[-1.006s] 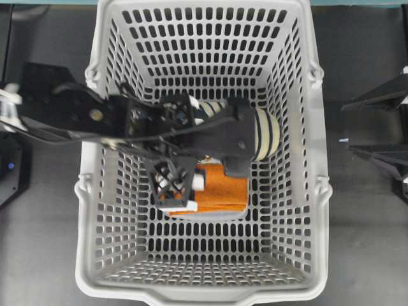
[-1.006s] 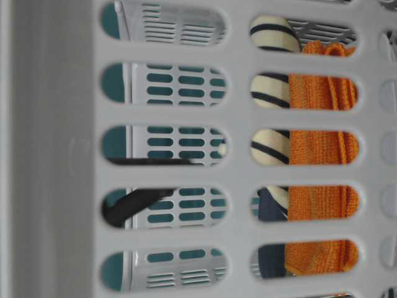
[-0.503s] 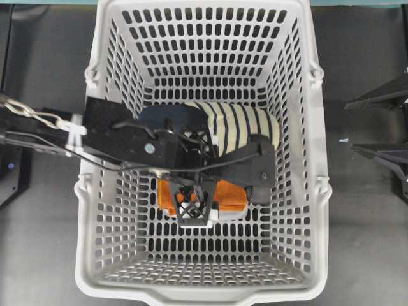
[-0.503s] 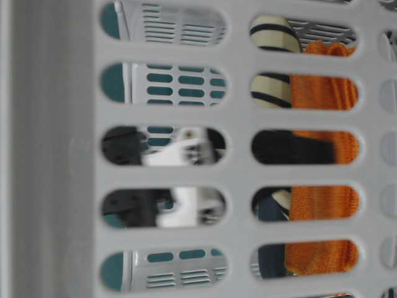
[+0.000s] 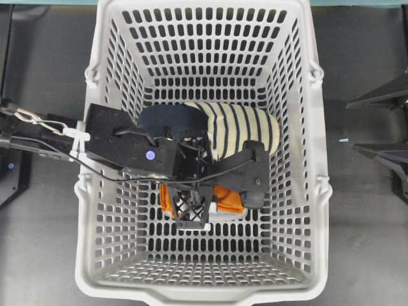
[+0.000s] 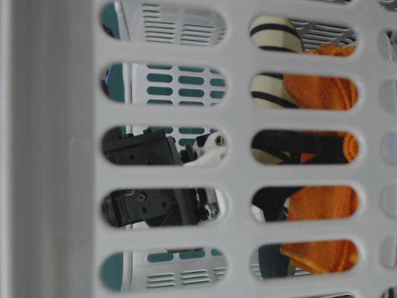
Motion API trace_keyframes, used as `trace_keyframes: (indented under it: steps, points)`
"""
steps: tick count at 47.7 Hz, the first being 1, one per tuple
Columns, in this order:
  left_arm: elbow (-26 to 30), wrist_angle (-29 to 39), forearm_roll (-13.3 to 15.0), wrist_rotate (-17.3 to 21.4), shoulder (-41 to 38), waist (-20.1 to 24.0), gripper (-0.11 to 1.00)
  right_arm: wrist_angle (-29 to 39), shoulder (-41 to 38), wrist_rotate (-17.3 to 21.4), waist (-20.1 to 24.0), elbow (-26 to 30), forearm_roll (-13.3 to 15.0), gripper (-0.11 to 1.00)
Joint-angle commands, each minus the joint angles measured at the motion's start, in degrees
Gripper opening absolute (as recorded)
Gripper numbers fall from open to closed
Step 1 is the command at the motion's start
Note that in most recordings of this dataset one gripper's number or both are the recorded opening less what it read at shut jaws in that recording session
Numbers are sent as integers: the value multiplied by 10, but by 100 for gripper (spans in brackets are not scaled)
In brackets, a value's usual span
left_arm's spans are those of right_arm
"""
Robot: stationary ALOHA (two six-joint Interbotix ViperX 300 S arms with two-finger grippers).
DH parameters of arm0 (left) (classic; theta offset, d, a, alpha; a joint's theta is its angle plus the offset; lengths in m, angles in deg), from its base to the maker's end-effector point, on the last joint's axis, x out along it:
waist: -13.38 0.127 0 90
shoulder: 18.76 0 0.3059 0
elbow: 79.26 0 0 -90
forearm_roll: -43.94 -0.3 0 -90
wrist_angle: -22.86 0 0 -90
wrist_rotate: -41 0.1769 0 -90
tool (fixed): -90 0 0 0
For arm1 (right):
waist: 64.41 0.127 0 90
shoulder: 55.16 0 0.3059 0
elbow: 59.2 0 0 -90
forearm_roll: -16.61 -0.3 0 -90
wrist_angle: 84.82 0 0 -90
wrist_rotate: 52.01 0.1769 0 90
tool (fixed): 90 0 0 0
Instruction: Pick up the orange cloth from the shopping basket with the left arm.
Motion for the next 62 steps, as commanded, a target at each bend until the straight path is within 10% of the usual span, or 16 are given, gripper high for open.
trace_keyframes:
  steps: [1,32,62]
  points:
    - [7,4,-1,4,18,1,26,-3,-3,1,-1,5,-2,76]
    - [239,261,-2,4,135,0,15,-3,11,1,-1,6,-2,75]
    - [240,272,-2,5,126,1,15,-4,14,1,-1,6,-2,75]
